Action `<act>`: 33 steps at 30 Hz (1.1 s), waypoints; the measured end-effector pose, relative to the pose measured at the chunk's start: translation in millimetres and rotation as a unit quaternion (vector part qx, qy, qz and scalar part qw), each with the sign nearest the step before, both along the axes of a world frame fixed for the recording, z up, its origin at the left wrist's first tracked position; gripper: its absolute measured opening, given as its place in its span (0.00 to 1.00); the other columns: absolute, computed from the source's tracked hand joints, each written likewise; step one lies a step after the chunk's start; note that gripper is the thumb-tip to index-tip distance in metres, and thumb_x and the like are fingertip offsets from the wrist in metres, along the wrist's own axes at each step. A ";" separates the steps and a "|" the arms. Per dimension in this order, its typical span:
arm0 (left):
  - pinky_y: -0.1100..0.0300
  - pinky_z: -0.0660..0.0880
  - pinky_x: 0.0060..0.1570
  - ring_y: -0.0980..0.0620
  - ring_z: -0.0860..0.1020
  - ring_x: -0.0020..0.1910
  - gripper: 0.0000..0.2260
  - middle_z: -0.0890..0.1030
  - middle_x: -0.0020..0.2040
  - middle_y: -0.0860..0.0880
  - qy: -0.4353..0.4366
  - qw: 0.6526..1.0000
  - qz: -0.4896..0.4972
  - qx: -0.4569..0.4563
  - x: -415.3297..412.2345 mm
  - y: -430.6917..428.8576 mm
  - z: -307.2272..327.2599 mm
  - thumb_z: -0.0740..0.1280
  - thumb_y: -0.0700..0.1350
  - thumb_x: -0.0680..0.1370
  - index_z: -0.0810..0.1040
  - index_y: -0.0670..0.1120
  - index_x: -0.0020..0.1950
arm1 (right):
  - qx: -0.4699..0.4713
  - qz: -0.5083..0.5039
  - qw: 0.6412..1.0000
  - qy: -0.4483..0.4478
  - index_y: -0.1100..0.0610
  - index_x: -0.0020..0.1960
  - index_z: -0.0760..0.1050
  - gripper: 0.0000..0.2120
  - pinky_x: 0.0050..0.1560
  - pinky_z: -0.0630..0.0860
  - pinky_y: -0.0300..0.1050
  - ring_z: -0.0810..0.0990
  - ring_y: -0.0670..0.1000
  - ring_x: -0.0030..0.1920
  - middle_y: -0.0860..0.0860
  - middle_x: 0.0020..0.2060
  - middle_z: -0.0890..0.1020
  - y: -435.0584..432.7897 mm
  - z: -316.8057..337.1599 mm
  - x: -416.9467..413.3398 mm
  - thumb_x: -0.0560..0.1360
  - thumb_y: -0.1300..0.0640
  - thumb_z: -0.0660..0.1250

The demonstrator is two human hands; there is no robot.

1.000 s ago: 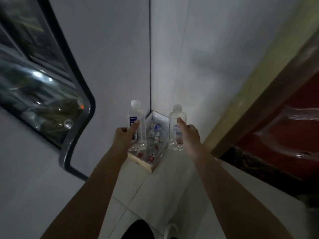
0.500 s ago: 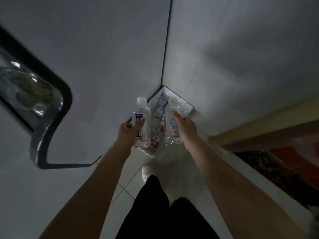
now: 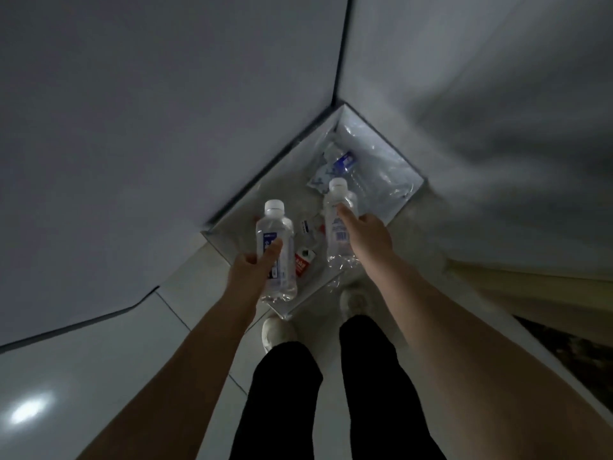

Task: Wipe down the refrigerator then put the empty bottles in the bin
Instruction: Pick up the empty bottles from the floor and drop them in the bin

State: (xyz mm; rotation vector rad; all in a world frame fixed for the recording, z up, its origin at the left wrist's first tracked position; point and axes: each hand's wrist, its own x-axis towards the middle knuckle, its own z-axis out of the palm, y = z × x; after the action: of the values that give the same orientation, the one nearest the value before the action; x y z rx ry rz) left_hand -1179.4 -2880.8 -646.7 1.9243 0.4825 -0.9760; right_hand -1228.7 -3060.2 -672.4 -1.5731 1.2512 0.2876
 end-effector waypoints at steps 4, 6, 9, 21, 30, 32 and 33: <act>0.58 0.76 0.39 0.50 0.79 0.40 0.13 0.81 0.42 0.46 0.020 1.000 0.011 0.002 -1.9 -16.3 -86.7 0.65 0.55 0.75 0.76 0.46 0.47 | -0.012 0.096 0.995 0.006 0.55 0.45 0.74 0.20 0.22 0.64 0.32 0.75 0.45 0.30 0.46 0.31 0.75 -15.4 -73.8 16.4 0.76 0.38 0.59; 0.53 0.78 0.48 0.47 0.80 0.44 0.11 0.81 0.47 0.45 0.021 1.000 0.012 0.015 -3.9 -20.4 -131.1 0.65 0.57 0.75 0.76 0.50 0.46 | -0.017 0.135 0.991 0.008 0.56 0.46 0.75 0.22 0.23 0.63 0.33 0.74 0.44 0.29 0.46 0.31 0.75 -19.5 -110.6 23.6 0.76 0.37 0.58; 0.51 0.77 0.53 0.45 0.80 0.47 0.09 0.81 0.49 0.45 0.015 0.999 -0.015 0.040 -5.2 -23.1 -186.8 0.64 0.58 0.75 0.74 0.54 0.42 | -0.016 0.163 0.986 0.018 0.57 0.44 0.75 0.23 0.22 0.64 0.32 0.73 0.43 0.29 0.46 0.31 0.75 -24.7 -161.4 29.2 0.75 0.37 0.58; 0.64 0.66 0.31 0.51 0.73 0.38 0.28 0.78 0.49 0.44 0.022 0.985 -0.080 0.153 9.5 -39.2 -300.8 0.61 0.61 0.75 0.75 0.38 0.59 | 0.014 0.251 0.964 0.091 0.60 0.57 0.75 0.20 0.44 0.76 0.45 0.77 0.53 0.45 0.55 0.49 0.79 -31.6 -273.5 45.0 0.75 0.45 0.65; 0.66 0.64 0.42 0.48 0.75 0.51 0.17 0.78 0.58 0.42 0.053 0.984 -0.054 0.160 16.7 -36.9 -324.3 0.63 0.48 0.78 0.74 0.38 0.61 | 0.019 0.341 0.926 0.161 0.64 0.63 0.71 0.23 0.51 0.71 0.44 0.75 0.58 0.59 0.61 0.60 0.76 -31.5 -286.8 46.6 0.77 0.48 0.64; 0.64 0.65 0.45 0.46 0.75 0.56 0.17 0.77 0.59 0.41 0.049 0.983 -0.066 0.164 20.7 -37.0 -324.4 0.64 0.48 0.78 0.74 0.38 0.61 | 0.025 0.349 0.922 0.167 0.64 0.61 0.72 0.21 0.46 0.71 0.43 0.76 0.58 0.55 0.61 0.55 0.77 -32.1 -287.1 48.6 0.76 0.49 0.66; 0.63 0.66 0.46 0.45 0.76 0.57 0.17 0.78 0.58 0.41 0.050 0.983 -0.073 0.163 22.8 -37.3 -321.6 0.64 0.48 0.78 0.75 0.38 0.61 | 0.030 0.341 0.925 0.167 0.63 0.57 0.74 0.18 0.39 0.70 0.41 0.77 0.56 0.51 0.59 0.49 0.78 -33.0 -286.2 49.6 0.75 0.50 0.67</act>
State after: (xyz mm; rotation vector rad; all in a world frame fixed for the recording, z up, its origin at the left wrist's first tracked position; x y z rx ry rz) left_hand -1156.6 -2918.1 -968.3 2.2364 0.5944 -1.1491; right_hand -1179.1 -3093.1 -958.5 -1.9193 0.8797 1.0630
